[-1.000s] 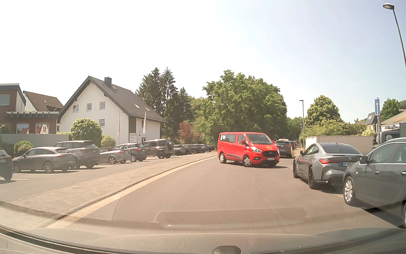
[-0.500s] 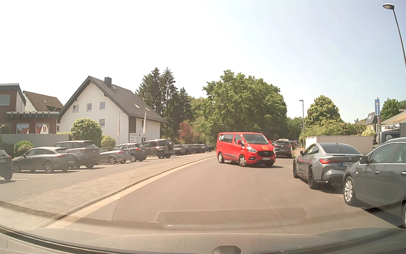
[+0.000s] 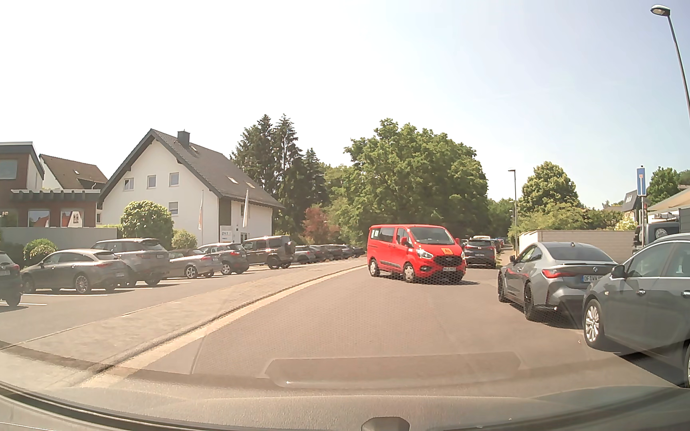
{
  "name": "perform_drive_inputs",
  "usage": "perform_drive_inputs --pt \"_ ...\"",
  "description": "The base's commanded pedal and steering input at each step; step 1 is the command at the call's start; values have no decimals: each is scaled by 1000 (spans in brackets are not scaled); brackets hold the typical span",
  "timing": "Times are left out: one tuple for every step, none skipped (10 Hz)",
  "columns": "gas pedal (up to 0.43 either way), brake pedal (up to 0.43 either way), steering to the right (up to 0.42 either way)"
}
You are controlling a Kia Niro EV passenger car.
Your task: Follow the waypoints while adhering to traffic rules and regulations
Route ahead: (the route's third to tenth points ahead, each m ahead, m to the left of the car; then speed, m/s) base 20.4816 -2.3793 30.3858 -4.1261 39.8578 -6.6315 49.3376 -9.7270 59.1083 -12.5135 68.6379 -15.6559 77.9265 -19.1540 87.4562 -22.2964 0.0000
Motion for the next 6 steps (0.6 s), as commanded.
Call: perform_drive_inputs --pt "0 268 12" --pt "0 268 11" --pt "0 268 11" --pt "0 268 12" --pt "0 274 11" --pt "0 268 12"
